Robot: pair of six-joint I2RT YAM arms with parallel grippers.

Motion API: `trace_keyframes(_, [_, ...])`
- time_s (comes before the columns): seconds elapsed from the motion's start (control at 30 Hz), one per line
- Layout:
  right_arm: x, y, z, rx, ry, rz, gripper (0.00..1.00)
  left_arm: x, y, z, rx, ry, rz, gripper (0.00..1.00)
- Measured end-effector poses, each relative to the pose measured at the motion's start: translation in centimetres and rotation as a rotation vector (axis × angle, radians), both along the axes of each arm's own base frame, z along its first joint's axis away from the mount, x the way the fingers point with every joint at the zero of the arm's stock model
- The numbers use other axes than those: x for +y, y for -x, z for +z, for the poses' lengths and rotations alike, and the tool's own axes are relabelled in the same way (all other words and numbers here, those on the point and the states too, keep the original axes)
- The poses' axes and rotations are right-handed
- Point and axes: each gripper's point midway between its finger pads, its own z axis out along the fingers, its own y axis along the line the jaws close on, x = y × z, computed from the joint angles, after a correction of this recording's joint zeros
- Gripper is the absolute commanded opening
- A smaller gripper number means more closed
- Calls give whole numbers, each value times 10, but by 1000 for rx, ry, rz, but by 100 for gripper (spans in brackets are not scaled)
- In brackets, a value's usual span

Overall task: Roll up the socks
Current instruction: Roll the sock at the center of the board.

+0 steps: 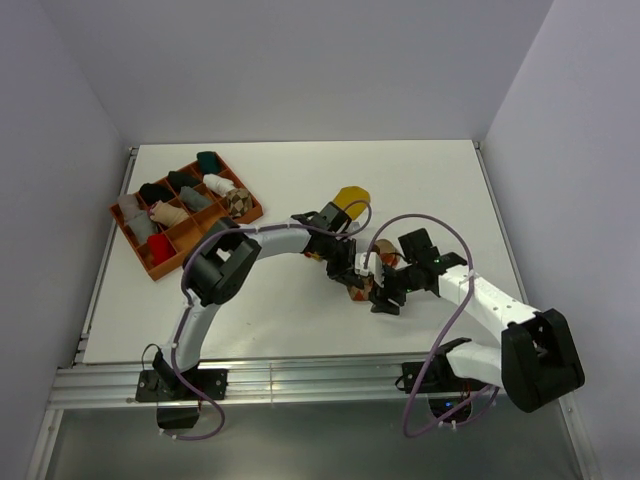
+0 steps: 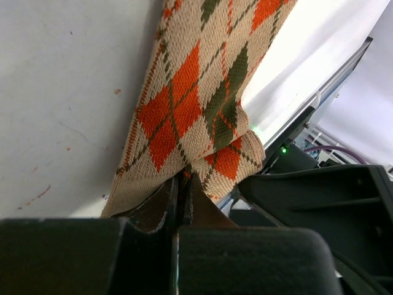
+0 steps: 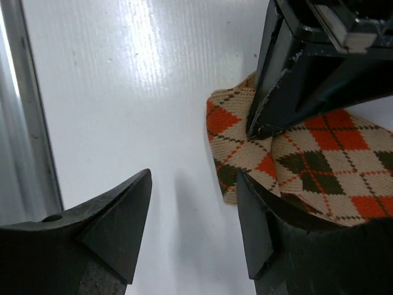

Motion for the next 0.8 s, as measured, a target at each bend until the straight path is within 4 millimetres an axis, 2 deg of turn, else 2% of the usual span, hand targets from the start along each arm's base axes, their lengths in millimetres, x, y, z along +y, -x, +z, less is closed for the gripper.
trace_keyframes(0.33, [2,-19,-10,-125,47,-19,64,0,-2,-1,29,-6,1,0])
trace_keyframes(0.73, [5,-29,-19,-237,138,-17,64,-1,-2,-1,54,-2,7,0])
trace_keyframes(0.8, [4,-29,-22,-243,155,-15,60,-1,-1,-2,61,1,5,0])
